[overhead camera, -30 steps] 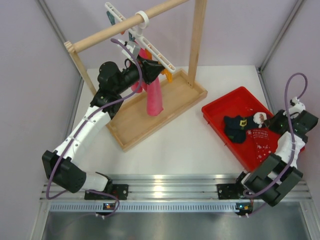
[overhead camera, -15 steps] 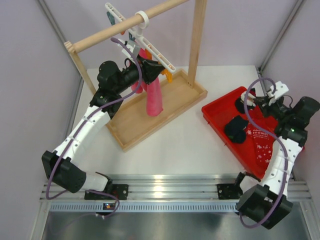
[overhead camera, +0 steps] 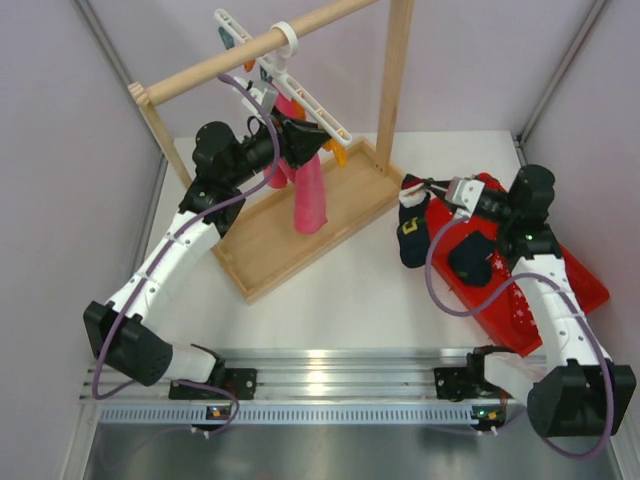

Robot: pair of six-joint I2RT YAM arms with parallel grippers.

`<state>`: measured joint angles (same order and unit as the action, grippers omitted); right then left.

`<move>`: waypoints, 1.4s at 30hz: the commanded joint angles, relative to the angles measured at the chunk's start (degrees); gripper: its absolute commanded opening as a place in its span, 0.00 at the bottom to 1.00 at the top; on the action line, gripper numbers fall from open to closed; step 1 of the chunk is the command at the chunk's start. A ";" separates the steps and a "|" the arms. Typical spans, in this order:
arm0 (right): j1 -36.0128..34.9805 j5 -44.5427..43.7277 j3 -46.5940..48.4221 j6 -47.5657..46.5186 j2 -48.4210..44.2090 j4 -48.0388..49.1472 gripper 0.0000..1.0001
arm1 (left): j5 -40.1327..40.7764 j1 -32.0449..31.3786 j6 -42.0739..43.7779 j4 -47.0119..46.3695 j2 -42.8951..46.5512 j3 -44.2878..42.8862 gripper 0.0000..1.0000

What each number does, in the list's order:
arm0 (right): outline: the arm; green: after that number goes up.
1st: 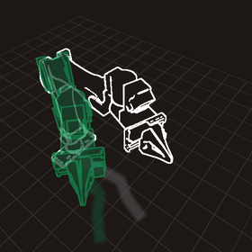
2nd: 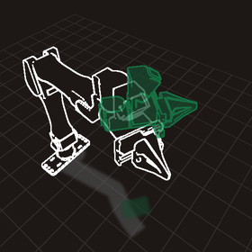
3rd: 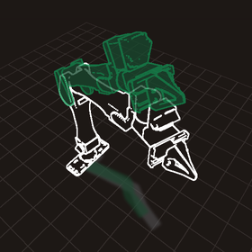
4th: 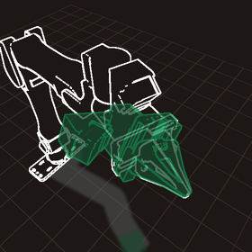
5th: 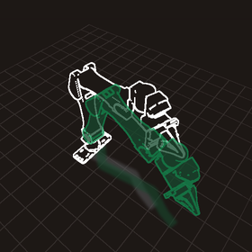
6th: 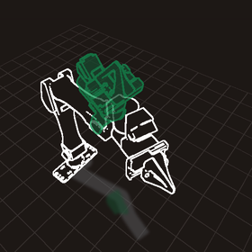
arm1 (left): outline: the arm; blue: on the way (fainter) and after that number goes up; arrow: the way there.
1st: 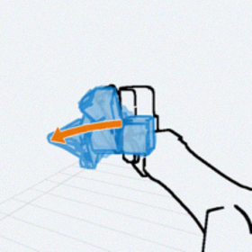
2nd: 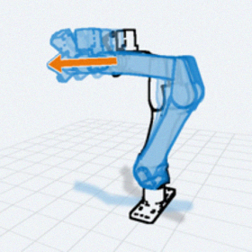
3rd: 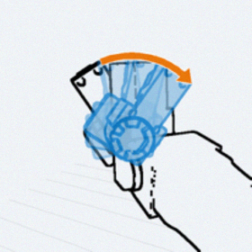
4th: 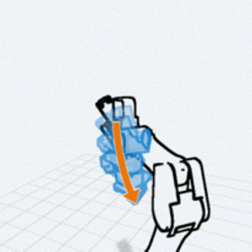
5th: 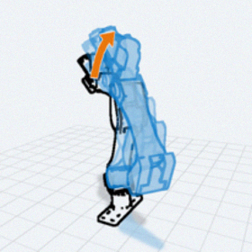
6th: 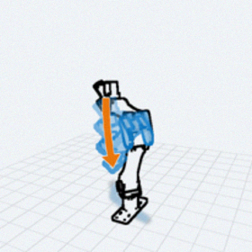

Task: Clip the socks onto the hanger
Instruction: Clamp the sock onto the hanger.

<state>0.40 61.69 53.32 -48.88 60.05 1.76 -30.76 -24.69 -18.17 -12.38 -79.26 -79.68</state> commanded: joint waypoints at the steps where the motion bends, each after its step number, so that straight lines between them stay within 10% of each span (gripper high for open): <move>1: -5.14 0.80 1.52 -6.04 2.78 8.88 0.00 | -6.85 -0.80 -3.09 1.93 0.08 1.63 0.00; 7: -13.84 -5.25 -1.54 -17.82 5.33 17.28 0.00 | -8.61 -0.80 -4.85 1.57 -1.33 0.75 0.00; 20: -23.61 -16.44 -8.77 -19.58 26.33 82.68 0.00 | -10.98 -0.71 -8.19 1.48 -2.56 0.49 0.00; 42: -27.04 -10.72 -1.64 -20.81 29.60 81.04 0.00 | -12.83 -0.71 -5.99 4.03 -3.88 0.49 0.00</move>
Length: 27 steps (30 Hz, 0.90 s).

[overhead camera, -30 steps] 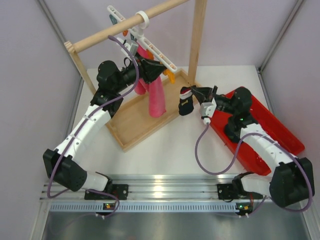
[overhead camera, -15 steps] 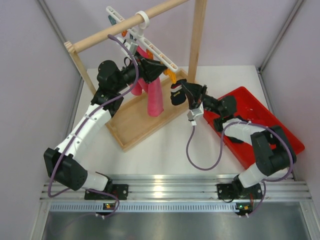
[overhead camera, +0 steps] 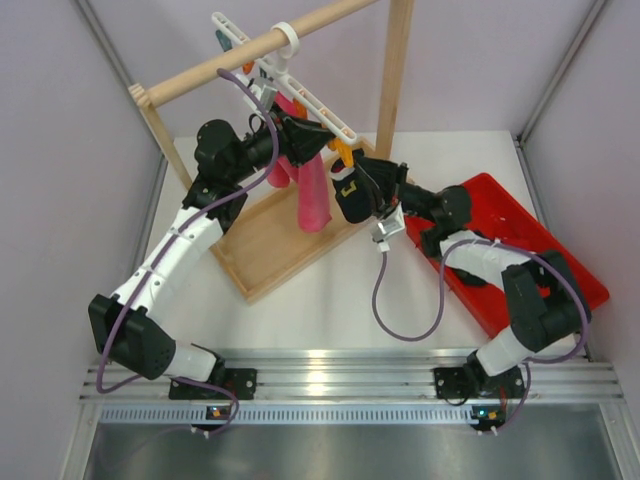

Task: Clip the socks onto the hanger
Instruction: Clamp the sock onto the hanger.

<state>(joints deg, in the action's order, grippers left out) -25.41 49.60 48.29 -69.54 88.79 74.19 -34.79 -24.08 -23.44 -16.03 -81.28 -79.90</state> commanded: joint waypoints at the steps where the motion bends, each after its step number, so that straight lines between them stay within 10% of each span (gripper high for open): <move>1: -1.48 1.46 4.26 -0.33 1.38 8.51 0.00 | -9.33 -1.41 -0.64 7.77 -1.96 0.71 0.00; 27: -2.72 2.16 8.57 -3.15 3.23 2.72 0.00 | -10.65 -1.41 -1.17 8.12 -1.96 1.68 0.00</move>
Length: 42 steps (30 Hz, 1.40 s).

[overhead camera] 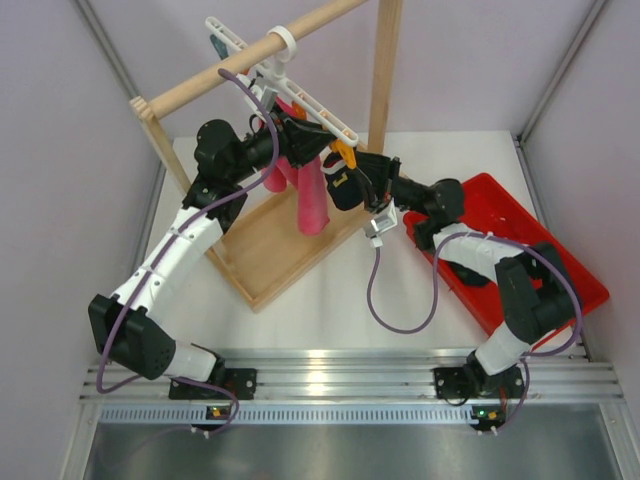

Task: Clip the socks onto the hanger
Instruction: Clamp the sock onto the hanger.

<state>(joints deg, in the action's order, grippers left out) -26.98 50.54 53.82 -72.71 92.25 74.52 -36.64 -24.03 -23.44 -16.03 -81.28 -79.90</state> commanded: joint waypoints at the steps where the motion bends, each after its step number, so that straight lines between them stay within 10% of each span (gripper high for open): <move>1: -1.06 1.40 3.04 -0.24 -0.31 1.95 0.00 | -8.80 -1.37 -1.17 8.21 -1.96 1.68 0.00; 42: -0.26 5.09 7.08 -2.35 -1.46 -8.78 0.00 | -11.17 -1.19 6.21 15.77 -1.87 -0.35 0.00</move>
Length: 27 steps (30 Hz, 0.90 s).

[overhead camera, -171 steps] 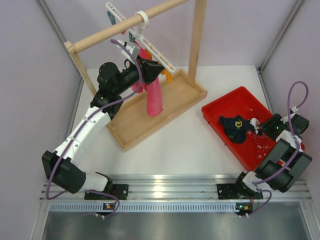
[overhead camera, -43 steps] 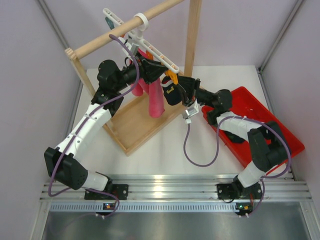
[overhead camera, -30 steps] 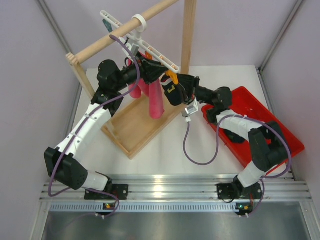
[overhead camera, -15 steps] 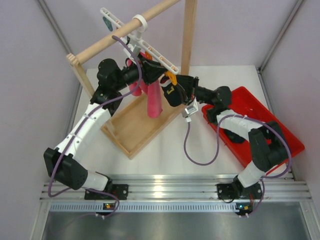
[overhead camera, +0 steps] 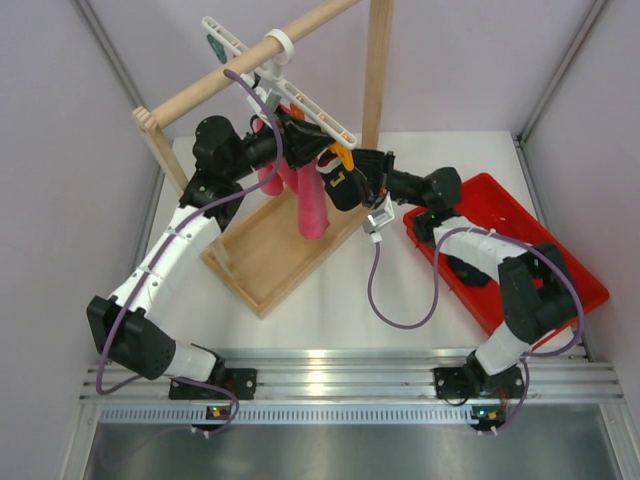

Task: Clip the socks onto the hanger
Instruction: Clamp the sock onto the hanger.

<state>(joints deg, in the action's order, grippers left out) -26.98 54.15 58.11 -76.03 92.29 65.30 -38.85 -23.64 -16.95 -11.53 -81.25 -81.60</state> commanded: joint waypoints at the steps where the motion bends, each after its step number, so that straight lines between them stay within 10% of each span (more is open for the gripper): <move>1: -0.26 1.57 2.80 1.14 -1.59 0.44 0.00 | -8.79 -1.59 0.16 11.27 -1.89 1.36 0.00; 27: 0.53 3.51 2.71 -3.60 -2.73 -5.44 0.00 | -9.74 -1.41 1.31 15.57 -1.80 0.22 0.00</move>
<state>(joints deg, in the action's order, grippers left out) -26.76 55.44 58.33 -77.60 91.98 62.41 -38.28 -23.40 -13.52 -8.47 -81.25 -82.52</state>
